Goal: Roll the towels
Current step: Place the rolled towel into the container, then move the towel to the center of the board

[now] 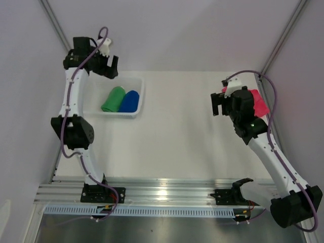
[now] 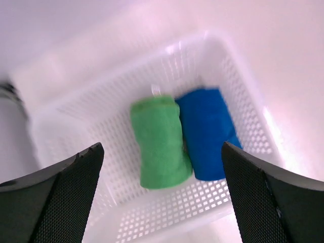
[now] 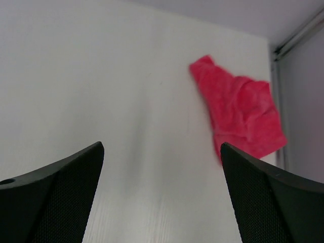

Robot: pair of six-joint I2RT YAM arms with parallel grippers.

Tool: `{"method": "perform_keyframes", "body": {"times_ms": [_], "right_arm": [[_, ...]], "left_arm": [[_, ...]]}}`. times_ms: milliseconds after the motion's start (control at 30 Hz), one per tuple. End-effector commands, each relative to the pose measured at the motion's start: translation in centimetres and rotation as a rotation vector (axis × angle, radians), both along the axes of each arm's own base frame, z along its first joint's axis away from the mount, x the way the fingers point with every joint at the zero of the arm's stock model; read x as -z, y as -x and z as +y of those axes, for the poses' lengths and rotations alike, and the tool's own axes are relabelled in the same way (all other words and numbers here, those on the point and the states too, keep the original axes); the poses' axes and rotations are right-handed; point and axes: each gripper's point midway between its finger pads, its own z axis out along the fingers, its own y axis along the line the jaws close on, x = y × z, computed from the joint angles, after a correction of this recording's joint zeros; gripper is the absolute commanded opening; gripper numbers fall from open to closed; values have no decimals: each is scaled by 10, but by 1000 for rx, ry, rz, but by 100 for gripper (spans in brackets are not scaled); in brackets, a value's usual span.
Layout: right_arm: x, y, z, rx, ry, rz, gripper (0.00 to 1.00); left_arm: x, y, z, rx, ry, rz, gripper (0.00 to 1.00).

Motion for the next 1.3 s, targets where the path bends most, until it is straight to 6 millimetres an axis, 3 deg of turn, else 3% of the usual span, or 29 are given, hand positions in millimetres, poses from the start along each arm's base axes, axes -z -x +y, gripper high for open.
{"method": "perform_keyframes", "body": {"times_ms": [0, 33, 67, 133, 167, 200, 233, 300, 333, 367, 400, 467, 500, 567, 667, 800, 933, 1033, 1067, 1100, 1200, 1267], "right_arm": [[-87, -17, -67, 349, -23, -358, 99], [-86, -24, -43, 178, -81, -339, 99], [-96, -27, -40, 153, -155, -339, 99], [-65, -46, -61, 252, -196, -211, 88], [-52, -52, -74, 323, -203, -155, 78], [-55, -60, -82, 378, -263, -119, 49], [-11, -62, -111, 473, -268, 41, 35], [16, -66, -119, 471, -401, 163, 21], [43, -63, -144, 558, -429, 239, 25], [59, -60, -157, 642, -442, 264, 38], [70, -58, -173, 717, -423, 279, 44], [102, -57, -191, 793, -388, 352, 56], [112, -58, -195, 805, -374, 377, 57], [137, -64, -197, 812, -365, 450, 58], [162, -77, -197, 806, -364, 497, 58], [172, -97, -198, 802, -388, 480, 57], [186, -109, -191, 782, -391, 500, 56], [207, -108, -184, 759, -370, 579, 31], [211, -107, -180, 745, -358, 591, 14], [213, -106, -173, 720, -349, 602, 11], [207, -103, -112, 512, -334, 640, 0], [183, -90, -44, 302, -305, 630, 0]], "left_arm": [[-174, 50, -25, 66, 73, -402, 99], [-191, 51, -27, 33, 121, -454, 100], [-199, 56, -29, -53, 242, -470, 99], [-205, 77, -51, 112, 273, -481, 100], [-200, 83, -59, 204, 253, -473, 100], [-190, 92, -66, 232, 277, -413, 97], [-181, 92, -66, 210, 272, -379, 92], [-144, 98, -79, 184, 186, -271, 81], [-117, 96, -71, 133, 92, -212, 80], [-90, 107, -84, 189, 1, -160, 79], [-66, 115, -94, 228, -13, -106, 79], [-56, 124, -106, 257, -16, -100, 82], [-40, 129, -108, 261, -3, -66, 84], [-34, 133, -111, 247, 32, -53, 85], [-17, 135, -109, 222, 33, 5, 86], [-11, 137, -110, 227, 33, 17, 87], [-8, 134, -107, 209, 25, 22, 87], [-7, 133, -105, 201, 17, 25, 88], [-7, 133, -105, 202, 16, 24, 88], [-8, 133, -105, 201, 15, 23, 88], [-9, 131, -104, 200, 10, 20, 88], [-9, 131, -105, 201, 11, 21, 88]]}}
